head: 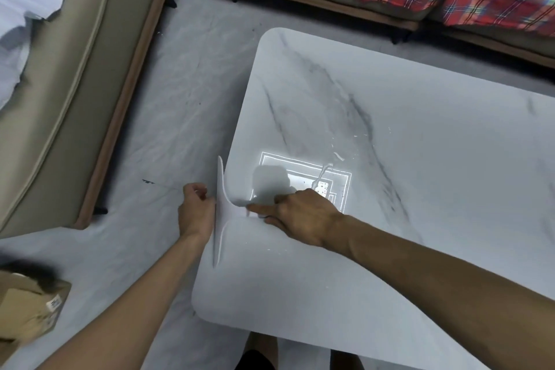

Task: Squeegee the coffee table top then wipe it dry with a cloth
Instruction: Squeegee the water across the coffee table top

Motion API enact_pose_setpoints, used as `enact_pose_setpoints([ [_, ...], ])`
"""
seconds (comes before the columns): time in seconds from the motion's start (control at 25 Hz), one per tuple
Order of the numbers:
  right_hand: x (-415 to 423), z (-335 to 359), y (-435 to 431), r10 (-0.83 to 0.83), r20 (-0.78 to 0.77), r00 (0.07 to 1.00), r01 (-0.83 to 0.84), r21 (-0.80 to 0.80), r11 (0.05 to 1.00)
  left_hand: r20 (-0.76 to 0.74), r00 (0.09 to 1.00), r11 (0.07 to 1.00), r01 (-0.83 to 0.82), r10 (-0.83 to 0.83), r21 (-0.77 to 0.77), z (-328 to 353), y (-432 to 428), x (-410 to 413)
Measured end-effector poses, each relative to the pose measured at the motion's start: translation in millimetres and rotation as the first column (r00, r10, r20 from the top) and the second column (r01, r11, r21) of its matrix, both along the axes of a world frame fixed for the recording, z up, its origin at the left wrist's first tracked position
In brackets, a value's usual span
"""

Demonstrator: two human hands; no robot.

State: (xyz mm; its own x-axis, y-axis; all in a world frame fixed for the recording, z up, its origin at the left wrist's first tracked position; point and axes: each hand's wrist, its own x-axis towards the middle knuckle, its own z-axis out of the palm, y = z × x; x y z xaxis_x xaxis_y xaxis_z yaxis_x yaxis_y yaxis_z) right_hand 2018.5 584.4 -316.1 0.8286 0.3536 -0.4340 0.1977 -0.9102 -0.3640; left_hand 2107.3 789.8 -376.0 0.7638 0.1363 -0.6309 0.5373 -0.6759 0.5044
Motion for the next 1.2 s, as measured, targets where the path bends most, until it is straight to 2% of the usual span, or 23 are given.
enact_pose_setpoints([
  [0.16,-27.2,-2.9,-41.2,-0.116,-0.003,0.993,0.116,0.019,0.993,-0.080,0.984,0.987,0.157,-0.159,-0.022,0.8,-10.2,-12.5],
  [0.28,-69.1,11.3,-98.9,-0.251,-0.024,0.968,0.251,-0.011,0.968,-0.078,0.971,0.974,0.227,-0.226,0.014,2.0,-19.2,-17.6],
  [0.44,-118.8,34.3,-146.6,-0.396,-0.059,0.916,0.386,-0.136,0.912,-0.076,0.965,0.967,0.254,-0.251,0.031,2.3,-19.8,-13.3],
  [0.56,-126.8,49.1,-140.6,-0.465,-0.051,0.884,0.459,-0.104,0.882,-0.083,0.981,0.984,0.176,-0.177,-0.026,2.1,-9.2,-9.8],
  [0.64,-117.3,49.6,-110.2,-0.420,-0.063,0.905,0.419,-0.032,0.907,-0.074,0.993,0.995,0.089,-0.092,-0.039,3.4,3.8,-9.4],
  [0.76,-87.5,29.1,-35.7,-0.265,-0.078,0.961,0.271,0.085,0.959,-0.034,0.999,1.000,0.021,-0.021,-0.014,5.0,30.1,-13.6],
  [0.88,-68.4,4.7,35.8,-0.047,-0.018,0.999,0.048,0.067,0.997,-0.040,0.999,1.000,0.009,-0.009,0.002,6.7,50.8,-27.3],
  [0.96,-67.9,-4.2,51.5,0.021,-0.016,1.000,-0.021,0.030,0.999,-0.067,0.998,1.000,0.019,-0.019,0.006,8.1,55.8,-44.0],
  [1.08,-83.8,-9.8,23.6,-0.028,-0.035,0.999,0.028,0.010,1.000,-0.089,0.989,0.993,0.122,-0.121,0.006,7.5,52.0,-73.5],
  [1.2,-120.0,-0.4,-34.6,-0.159,-0.081,0.984,0.159,-0.003,0.987,-0.086,0.972,0.976,0.220,-0.219,0.003,5.2,42.5,-94.4],
])
